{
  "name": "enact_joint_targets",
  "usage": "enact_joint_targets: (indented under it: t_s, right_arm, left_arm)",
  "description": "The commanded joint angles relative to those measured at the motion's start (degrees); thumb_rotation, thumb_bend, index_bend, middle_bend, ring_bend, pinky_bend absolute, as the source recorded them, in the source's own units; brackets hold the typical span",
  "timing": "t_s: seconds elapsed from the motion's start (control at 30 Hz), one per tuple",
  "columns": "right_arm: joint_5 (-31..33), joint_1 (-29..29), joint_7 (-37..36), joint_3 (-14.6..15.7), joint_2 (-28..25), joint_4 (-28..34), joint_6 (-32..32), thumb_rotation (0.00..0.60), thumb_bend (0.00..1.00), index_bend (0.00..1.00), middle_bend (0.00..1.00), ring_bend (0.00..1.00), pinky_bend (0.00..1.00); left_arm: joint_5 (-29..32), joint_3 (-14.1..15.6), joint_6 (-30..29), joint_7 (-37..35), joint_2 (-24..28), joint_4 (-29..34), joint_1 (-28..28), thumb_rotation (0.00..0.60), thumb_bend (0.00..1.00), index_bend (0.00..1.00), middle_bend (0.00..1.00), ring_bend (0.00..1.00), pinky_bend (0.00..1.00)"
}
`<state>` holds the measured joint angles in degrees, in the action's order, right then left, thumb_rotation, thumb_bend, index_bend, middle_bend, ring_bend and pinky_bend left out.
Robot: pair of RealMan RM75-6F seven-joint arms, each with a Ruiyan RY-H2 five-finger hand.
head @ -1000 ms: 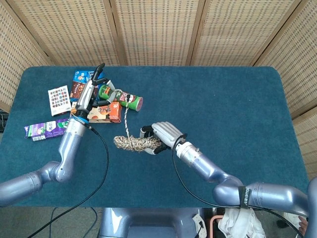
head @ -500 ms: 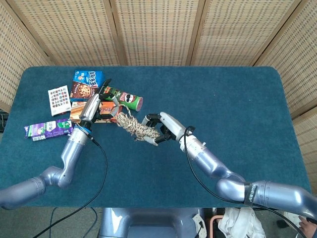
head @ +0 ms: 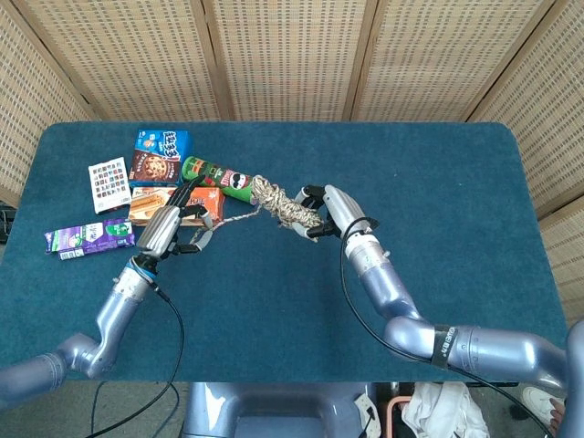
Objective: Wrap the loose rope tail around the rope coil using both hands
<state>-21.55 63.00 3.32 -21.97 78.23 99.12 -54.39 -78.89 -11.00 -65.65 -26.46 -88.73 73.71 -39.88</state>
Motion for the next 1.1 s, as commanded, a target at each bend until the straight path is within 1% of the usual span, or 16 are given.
enact_joint_targets:
  t_s: [0.03,0.13,0.17,0.23,0.27,0.3,0.33,0.37,0.4,0.47,0.5,0.6,0.8,0.97,1.1]
  right_arm:
    - [-0.1,0.4,1.5,0.6,1.0,-0.3,-0.8,0.6,0.7,0.69,0.7,0.48,0.94]
    - [-0.6,0.3,2.1,0.5,1.6,-0.1,-1.0,0.6,0.7,0.69,0.7,0.48,0.94]
    - [-0.8,0.3,2.3,0.4,1.8,0.0,-1.0,0.6,0.7,0.69,0.7,0.48,0.94]
    - [-1.1,0.2,2.4,0.2,1.9,0.1,-1.0,0.6,0.7,0.69,0.7,0.48,0.94]
    - [-1.3,0.1,2.5,0.1,1.9,0.2,-1.0,0.6,0.7,0.69,0.7,0.48,0.94]
    - [-1.5,0.0,2.5,-0.1,1.9,0.3,-0.9,0.6,0.7,0.69,0.7,0.48,0.94]
    - [-1.7,-0.1,2.4,-0.3,1.8,0.4,-0.8,0.6,0.7,0.69,0.7,0.48,0.94]
    - [-2.0,-0.2,2.2,-0.5,1.8,0.5,-0.6,0.6,0.7,0.69,0.7,0.48,0.94]
    - [-2.2,-0.4,2.0,-0.7,1.7,0.5,-0.3,0.6,0.7,0.69,0.7,0.48,0.94]
    - [-2.6,-0.7,1.7,-0.9,1.6,0.6,0.1,0.6,0.7,0.69,0.7,0.48,0.94]
    - [-2.7,-0.8,1.6,-1.0,1.5,0.6,0.2,0.6,0.7,0.69,0.7,0.48,0.94]
    - [-3.0,-1.2,1.4,-1.3,1.3,0.7,0.6,0.6,0.7,0.69,0.7,0.48,0.94]
    - [-3.2,-1.7,1.4,-1.6,0.7,1.1,1.0,0.6,0.7,0.69,0.7,0.48,0.94]
    - [-3.8,-2.5,1.6,-1.4,-0.3,1.9,1.1,0.6,0.7,0.69,0.7,0.48,0.94]
    - [-4.4,-2.9,2.4,-1.2,-1.4,2.8,0.6,0.6,0.7,0.69,0.7,0.48,0.94]
  left_arm:
    - [-0.1,0.1,-0.3,1.5,0.3,1.7,0.4,0.6,0.65,0.85,0.0,0.0,0.0]
    - [0.4,-0.3,0.3,2.9,0.5,2.7,0.3,0.6,0.65,0.83,0.0,0.0,0.0]
    - [0.5,-0.3,0.4,3.3,0.6,3.0,0.3,0.6,0.63,0.79,0.0,0.0,0.0]
    - [0.5,-0.4,0.7,3.8,0.8,3.3,0.2,0.6,0.57,0.67,0.0,0.0,0.0]
    - [0.6,-0.4,0.8,4.1,0.9,3.5,0.3,0.6,0.49,0.57,0.0,0.0,0.0]
    - [0.6,-0.4,1.0,4.6,1.1,3.6,0.3,0.6,0.37,0.44,0.0,0.0,0.0]
    - [0.7,-0.2,1.3,5.0,1.3,3.8,0.3,0.6,0.29,0.33,0.0,0.0,0.0]
    - [0.9,-0.1,1.8,5.5,1.7,4.1,0.4,0.6,0.17,0.16,0.0,0.0,0.0]
    - [1.1,0.0,2.2,5.8,2.0,4.4,0.4,0.6,0.11,0.08,0.0,0.0,0.0]
    - [1.5,0.1,2.8,6.2,2.7,5.1,0.5,0.6,0.03,0.0,0.0,0.0,0.0]
    - [1.6,0.1,2.9,6.2,3.1,5.6,0.7,0.6,0.01,0.0,0.0,0.0,0.0]
    - [1.7,0.1,2.8,6.9,4.7,6.9,1.3,0.6,0.0,0.0,0.0,0.0,0.0]
    - [0.6,0.9,-0.9,8.8,10.4,11.3,4.6,0.6,0.0,0.0,0.0,0.0,0.0]
    - [1.2,2.0,-7.4,13.0,16.7,15.8,10.2,0.6,0.0,0.0,0.0,0.0,0.0]
    - [4.8,3.9,-11.7,20.3,22.3,20.1,16.0,0.6,0.0,0.0,0.0,0.0,0.0]
